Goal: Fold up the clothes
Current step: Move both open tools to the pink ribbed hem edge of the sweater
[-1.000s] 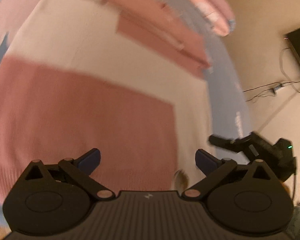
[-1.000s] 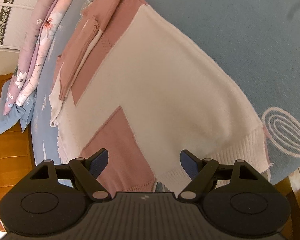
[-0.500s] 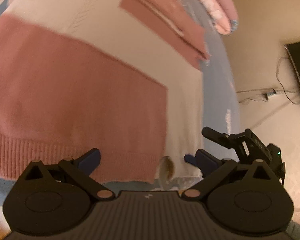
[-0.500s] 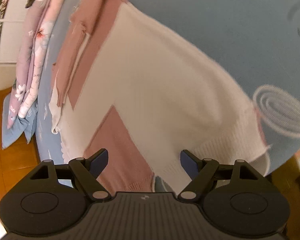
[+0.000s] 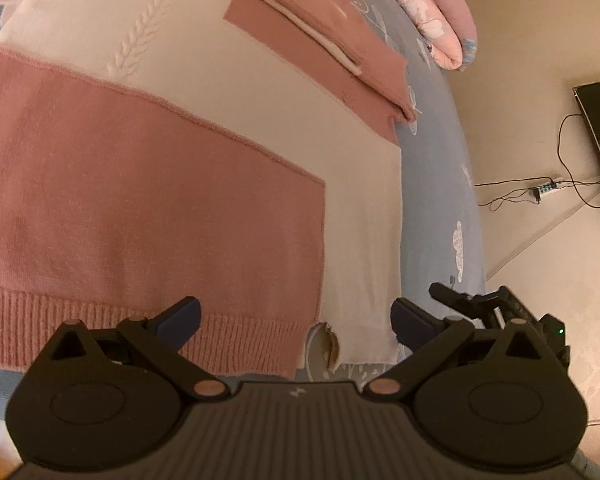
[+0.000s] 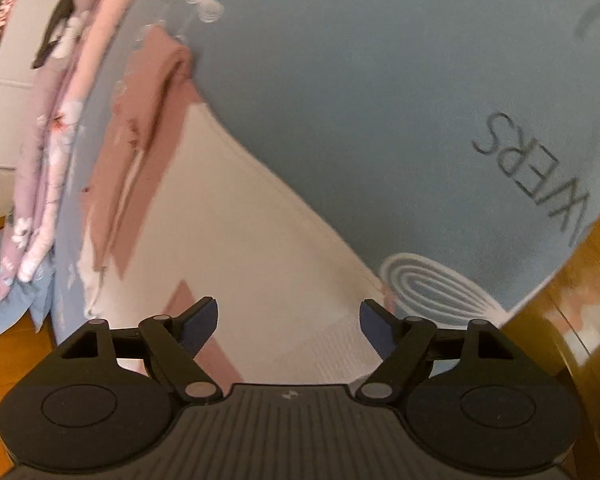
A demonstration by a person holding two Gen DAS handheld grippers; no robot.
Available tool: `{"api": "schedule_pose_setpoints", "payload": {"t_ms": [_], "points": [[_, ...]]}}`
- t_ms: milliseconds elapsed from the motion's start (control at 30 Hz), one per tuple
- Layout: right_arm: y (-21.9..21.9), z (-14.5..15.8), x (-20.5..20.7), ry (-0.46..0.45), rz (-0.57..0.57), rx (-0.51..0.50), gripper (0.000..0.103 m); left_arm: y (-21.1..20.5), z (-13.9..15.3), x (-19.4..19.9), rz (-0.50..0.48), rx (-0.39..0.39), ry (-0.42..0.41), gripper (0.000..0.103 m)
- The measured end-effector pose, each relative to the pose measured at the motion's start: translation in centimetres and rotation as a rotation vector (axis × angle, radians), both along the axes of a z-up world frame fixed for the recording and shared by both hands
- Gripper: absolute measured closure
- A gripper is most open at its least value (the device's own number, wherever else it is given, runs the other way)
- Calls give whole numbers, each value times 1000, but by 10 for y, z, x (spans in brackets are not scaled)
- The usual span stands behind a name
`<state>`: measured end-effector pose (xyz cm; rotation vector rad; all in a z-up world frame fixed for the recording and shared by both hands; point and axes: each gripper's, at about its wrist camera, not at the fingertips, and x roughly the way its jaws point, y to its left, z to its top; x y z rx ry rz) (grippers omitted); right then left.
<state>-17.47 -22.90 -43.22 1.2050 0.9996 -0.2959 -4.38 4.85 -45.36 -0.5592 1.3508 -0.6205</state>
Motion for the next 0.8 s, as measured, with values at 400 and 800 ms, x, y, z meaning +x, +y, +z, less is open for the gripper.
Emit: {"api": "schedule_pose_setpoints", "payload": {"t_ms": [400, 800], "points": [[4, -10, 2, 63, 40, -28, 18, -11, 3, -1, -2, 3, -48, 3], [-1, -11, -5, 39, 18, 1, 13, -18, -5, 4, 6, -39, 2, 3]]}}
